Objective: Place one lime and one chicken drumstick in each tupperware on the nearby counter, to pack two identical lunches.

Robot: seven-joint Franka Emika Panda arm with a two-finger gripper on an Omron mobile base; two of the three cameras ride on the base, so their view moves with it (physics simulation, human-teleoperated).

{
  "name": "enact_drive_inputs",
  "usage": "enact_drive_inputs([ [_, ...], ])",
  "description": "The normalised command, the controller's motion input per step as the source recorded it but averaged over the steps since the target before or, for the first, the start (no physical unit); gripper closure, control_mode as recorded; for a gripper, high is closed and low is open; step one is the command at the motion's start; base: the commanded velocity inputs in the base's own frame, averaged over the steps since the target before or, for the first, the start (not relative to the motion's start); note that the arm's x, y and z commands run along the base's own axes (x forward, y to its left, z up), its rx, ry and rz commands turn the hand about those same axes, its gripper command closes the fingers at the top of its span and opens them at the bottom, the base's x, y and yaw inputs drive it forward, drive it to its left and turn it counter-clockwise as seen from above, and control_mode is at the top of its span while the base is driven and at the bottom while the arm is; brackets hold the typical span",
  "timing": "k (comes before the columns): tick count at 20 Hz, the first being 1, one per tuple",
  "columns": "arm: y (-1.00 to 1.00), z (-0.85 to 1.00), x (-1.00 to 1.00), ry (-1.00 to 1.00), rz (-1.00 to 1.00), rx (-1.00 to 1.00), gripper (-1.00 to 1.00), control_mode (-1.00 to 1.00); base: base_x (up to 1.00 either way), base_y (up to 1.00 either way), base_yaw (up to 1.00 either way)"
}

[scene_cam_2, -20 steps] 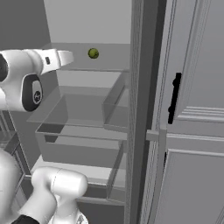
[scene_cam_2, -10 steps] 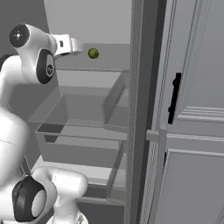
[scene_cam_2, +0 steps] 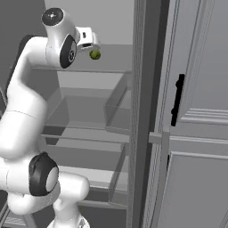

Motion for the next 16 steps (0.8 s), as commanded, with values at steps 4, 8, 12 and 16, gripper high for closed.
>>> enact_drive_inputs([
  [4,-0.01,-0.29,0.93,0.01,0.03,0.02,-1.0,-1.0,0.0,0.0,0.0],
  [8,0.0,-0.09,0.82,0.0,0.01,0.01,-1.0,-1.0,0.0,0.0,0.0],
  [12,0.0,-0.26,0.86,0.06,0.0,0.0,-1.0,-1.0,0.0,0.0,0.0],
  [16,0.0,-0.3,0.82,0.13,0.0,0.0,-1.0,-1.0,0.0,0.0,0.0],
])
